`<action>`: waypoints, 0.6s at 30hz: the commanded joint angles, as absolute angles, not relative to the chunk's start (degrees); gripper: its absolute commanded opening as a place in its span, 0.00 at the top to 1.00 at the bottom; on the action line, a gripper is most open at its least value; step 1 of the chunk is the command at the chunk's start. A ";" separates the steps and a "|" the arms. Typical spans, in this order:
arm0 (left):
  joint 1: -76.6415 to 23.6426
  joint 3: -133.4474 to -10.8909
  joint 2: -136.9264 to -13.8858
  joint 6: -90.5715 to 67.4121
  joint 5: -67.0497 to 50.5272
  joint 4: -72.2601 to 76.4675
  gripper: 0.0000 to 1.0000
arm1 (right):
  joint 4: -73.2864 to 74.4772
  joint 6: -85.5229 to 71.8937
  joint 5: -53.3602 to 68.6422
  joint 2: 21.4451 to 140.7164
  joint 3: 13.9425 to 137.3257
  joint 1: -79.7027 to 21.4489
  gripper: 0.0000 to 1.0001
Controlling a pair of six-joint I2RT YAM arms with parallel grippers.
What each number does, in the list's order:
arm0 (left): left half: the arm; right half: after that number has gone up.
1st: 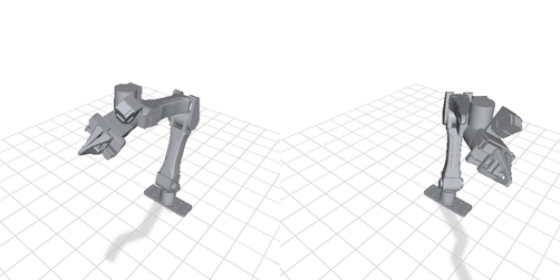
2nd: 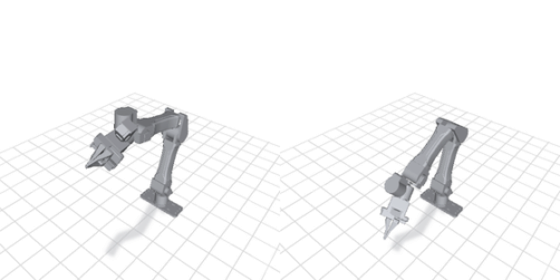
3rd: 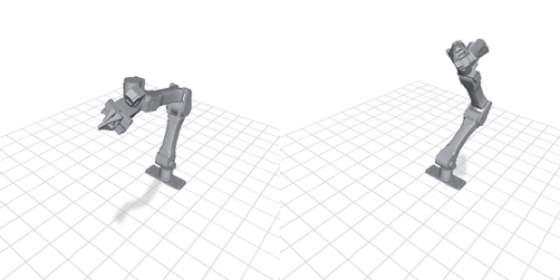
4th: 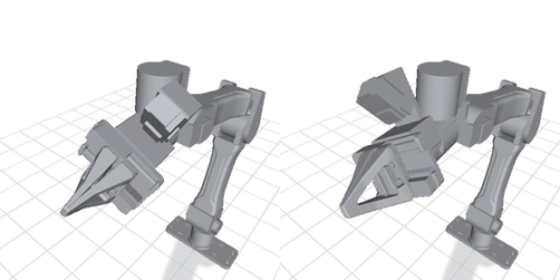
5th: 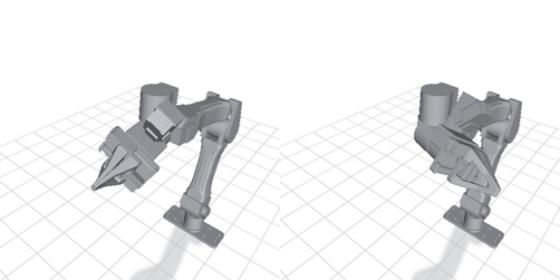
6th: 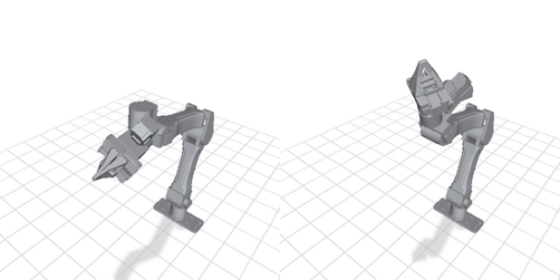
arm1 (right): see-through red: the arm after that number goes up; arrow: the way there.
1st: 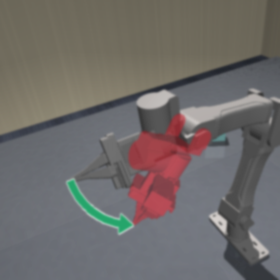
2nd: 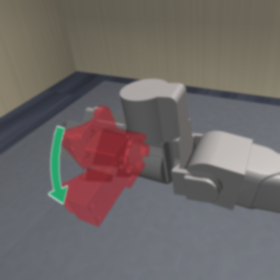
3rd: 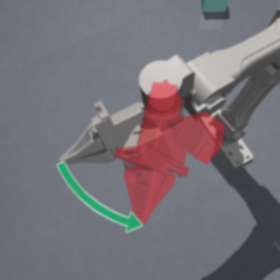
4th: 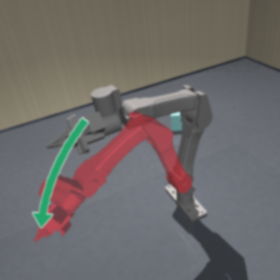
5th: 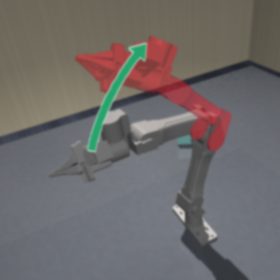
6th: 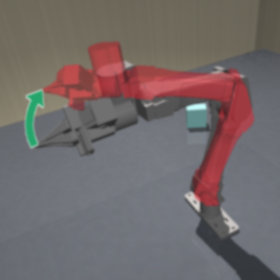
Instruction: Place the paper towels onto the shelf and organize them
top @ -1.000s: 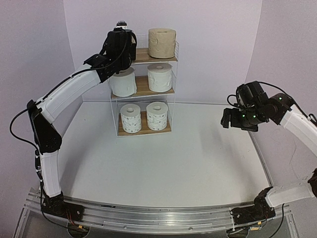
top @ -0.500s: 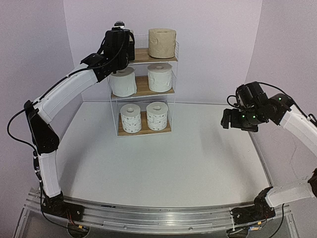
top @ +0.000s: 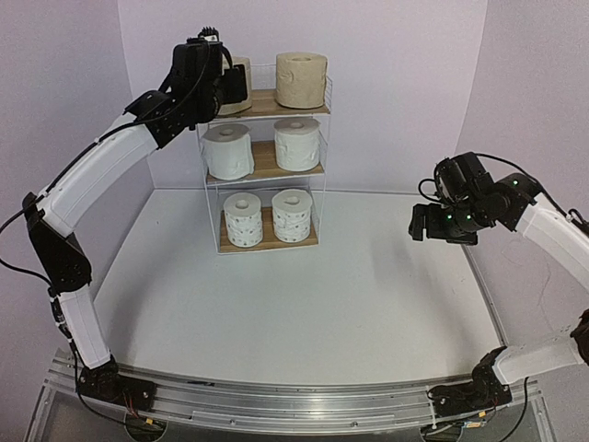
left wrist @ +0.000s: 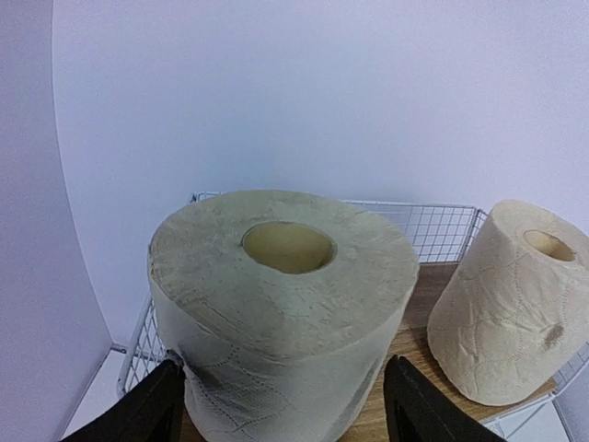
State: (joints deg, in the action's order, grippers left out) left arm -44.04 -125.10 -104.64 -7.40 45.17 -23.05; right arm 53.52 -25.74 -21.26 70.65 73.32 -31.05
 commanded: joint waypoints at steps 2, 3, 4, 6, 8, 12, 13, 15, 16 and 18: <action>-46.09 -124.73 -100.54 -6.74 47.46 -21.59 0.17 | 52.30 -25.34 -21.31 69.98 73.49 -31.14 0.02; -46.16 -124.77 -100.63 -6.72 47.55 -21.78 0.17 | 52.31 -25.27 -21.28 69.88 73.39 -31.13 0.02; -46.22 -124.89 -100.73 -6.93 47.58 -22.16 0.17 | 52.31 -25.23 -21.27 69.78 73.29 -31.15 0.02; -46.43 -124.81 -100.70 -8.01 47.53 -23.20 0.17 | 52.26 -25.17 -21.27 69.54 73.06 -31.17 0.02; -47.07 -123.47 -99.94 -8.26 47.46 -22.86 0.12 | 52.24 -25.13 -21.38 69.49 73.03 -31.12 0.02; -49.27 -121.31 -97.45 -8.34 48.08 -21.97 0.03 | 52.17 -24.84 -21.30 69.72 73.18 -31.14 0.02; -49.93 -120.47 -96.71 -8.29 48.58 -21.72 0.01 | 52.16 -24.79 -21.25 69.80 73.18 -31.15 0.02; -51.14 -118.20 -95.15 -8.65 49.13 -21.60 0.00 | 52.17 -24.68 -21.20 69.95 73.17 -31.13 0.02; -51.48 -116.88 -93.81 -9.37 48.84 -21.65 0.00 | 52.14 -24.73 -21.18 70.00 73.12 -31.16 0.02; -51.81 -113.57 -91.88 -11.65 46.14 -22.50 0.00 | 52.14 -24.61 -21.20 70.04 73.07 -31.12 0.02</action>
State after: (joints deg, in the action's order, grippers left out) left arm -50.48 -117.34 -98.51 -8.47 47.22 -23.06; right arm 53.19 -25.31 -21.18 70.63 73.17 -31.05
